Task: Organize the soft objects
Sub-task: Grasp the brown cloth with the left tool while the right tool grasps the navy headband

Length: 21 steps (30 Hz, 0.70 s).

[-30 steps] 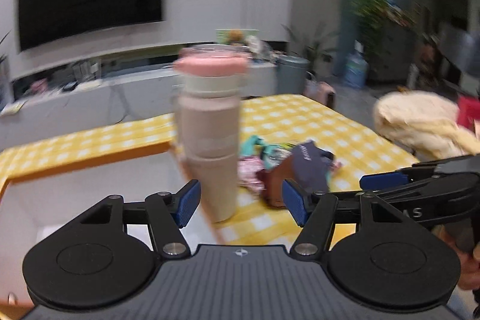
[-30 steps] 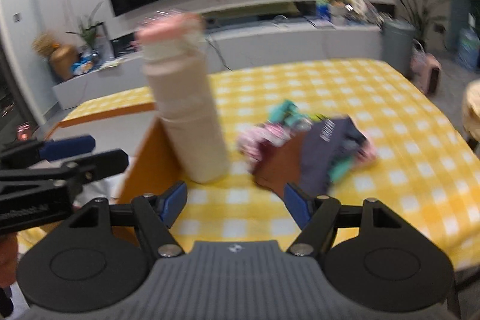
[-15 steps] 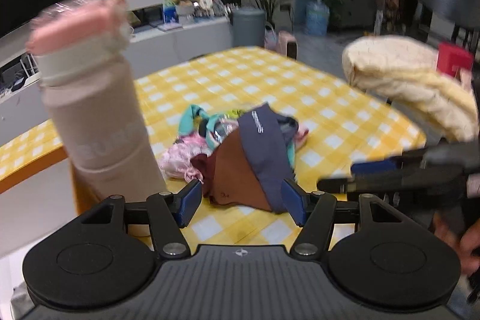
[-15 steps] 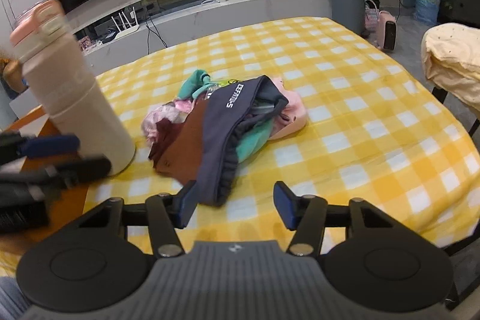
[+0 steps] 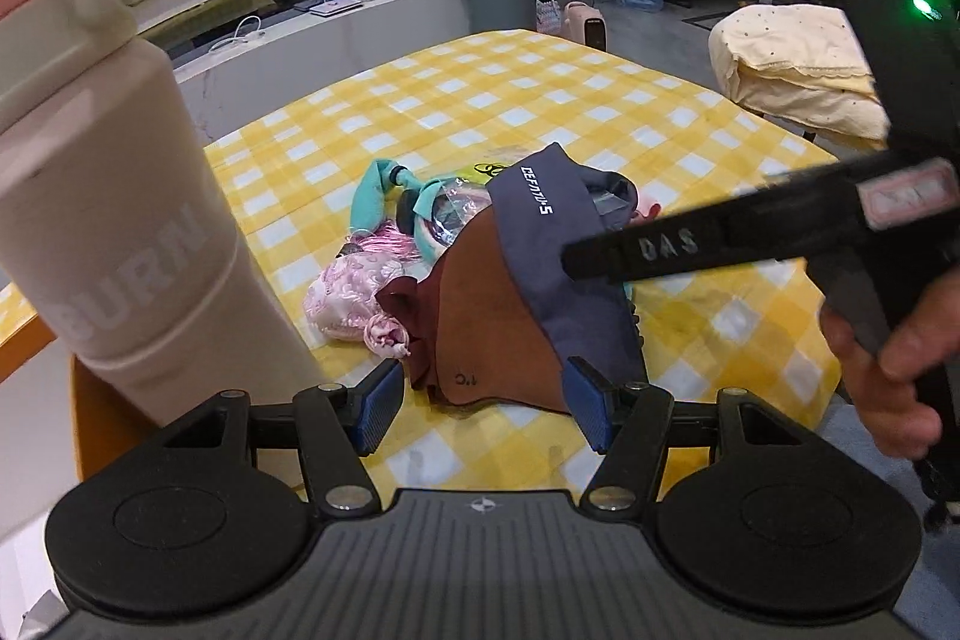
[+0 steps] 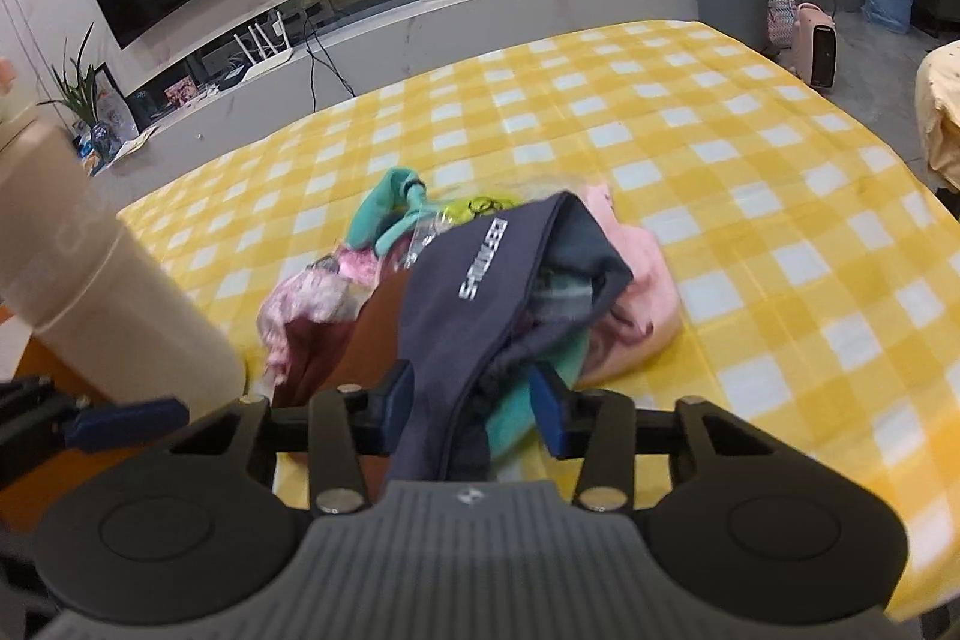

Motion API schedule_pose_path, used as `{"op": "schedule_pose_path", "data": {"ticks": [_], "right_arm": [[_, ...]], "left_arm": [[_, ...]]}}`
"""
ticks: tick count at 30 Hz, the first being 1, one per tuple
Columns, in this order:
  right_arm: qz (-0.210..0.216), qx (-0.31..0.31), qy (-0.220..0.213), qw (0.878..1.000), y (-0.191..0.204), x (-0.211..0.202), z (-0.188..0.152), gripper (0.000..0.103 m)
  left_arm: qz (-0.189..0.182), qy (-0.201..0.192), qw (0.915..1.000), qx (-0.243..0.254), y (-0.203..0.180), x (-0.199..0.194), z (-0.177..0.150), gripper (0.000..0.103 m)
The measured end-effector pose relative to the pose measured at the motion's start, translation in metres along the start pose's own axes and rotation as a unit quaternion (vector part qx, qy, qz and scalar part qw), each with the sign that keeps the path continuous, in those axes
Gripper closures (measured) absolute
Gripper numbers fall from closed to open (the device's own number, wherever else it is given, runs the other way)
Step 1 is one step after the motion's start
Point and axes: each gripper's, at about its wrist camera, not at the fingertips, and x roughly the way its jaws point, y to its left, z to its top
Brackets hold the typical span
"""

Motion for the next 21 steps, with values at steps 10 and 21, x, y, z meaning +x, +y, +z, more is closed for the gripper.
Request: {"op": "schedule_pose_path", "data": {"ticks": [10, 21], "right_arm": [[-0.027, 0.013, -0.029, 0.999, -0.023, -0.034, -0.010, 0.098], [-0.068, 0.061, -0.003, 0.996, -0.059, -0.048, -0.040, 0.089]], "left_arm": [[-0.017, 0.009, 0.9997, 0.016, -0.007, 0.025, 0.011, 0.026], [-0.018, 0.027, 0.9991, 0.028, -0.029, 0.060, 0.002, 0.016]]}}
